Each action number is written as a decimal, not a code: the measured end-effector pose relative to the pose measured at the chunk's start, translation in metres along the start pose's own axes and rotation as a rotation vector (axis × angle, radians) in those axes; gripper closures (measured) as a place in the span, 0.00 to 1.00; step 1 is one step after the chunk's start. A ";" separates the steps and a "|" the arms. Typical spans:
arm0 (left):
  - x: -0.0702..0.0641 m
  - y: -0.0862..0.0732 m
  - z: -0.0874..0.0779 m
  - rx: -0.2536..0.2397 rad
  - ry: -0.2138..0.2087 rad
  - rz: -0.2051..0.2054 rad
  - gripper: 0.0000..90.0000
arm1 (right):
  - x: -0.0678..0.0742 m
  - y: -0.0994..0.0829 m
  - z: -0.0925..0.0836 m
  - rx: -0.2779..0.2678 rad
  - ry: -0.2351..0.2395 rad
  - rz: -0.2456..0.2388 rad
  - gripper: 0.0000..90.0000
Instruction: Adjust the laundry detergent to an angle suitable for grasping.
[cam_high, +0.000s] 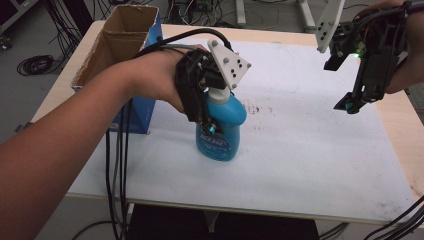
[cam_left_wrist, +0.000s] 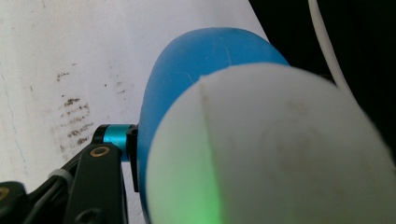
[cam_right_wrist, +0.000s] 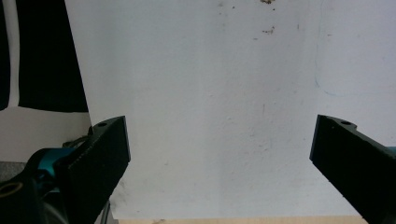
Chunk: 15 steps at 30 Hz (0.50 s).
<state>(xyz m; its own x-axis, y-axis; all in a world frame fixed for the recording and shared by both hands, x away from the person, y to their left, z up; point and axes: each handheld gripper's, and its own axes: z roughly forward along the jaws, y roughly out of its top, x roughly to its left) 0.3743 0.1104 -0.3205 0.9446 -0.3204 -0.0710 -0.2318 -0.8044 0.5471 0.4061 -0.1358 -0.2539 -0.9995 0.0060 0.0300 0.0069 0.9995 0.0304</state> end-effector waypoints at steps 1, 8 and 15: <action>0.000 0.000 0.000 0.000 0.000 0.000 0.45 | 0.000 0.000 0.000 0.000 0.000 0.000 0.04; 0.000 -0.002 0.003 -0.013 -0.009 -0.016 0.45 | 0.001 0.000 0.002 -0.005 -0.001 0.001 0.04; -0.001 -0.001 0.003 -0.001 -0.007 -0.012 0.44 | 0.002 -0.001 0.002 -0.009 -0.002 0.007 0.04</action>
<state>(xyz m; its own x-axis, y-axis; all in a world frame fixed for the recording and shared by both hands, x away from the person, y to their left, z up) 0.3729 0.1101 -0.3236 0.9458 -0.3138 -0.0832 -0.2199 -0.8078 0.5469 0.4036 -0.1366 -0.2563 -0.9995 0.0129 0.0285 0.0140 0.9991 0.0389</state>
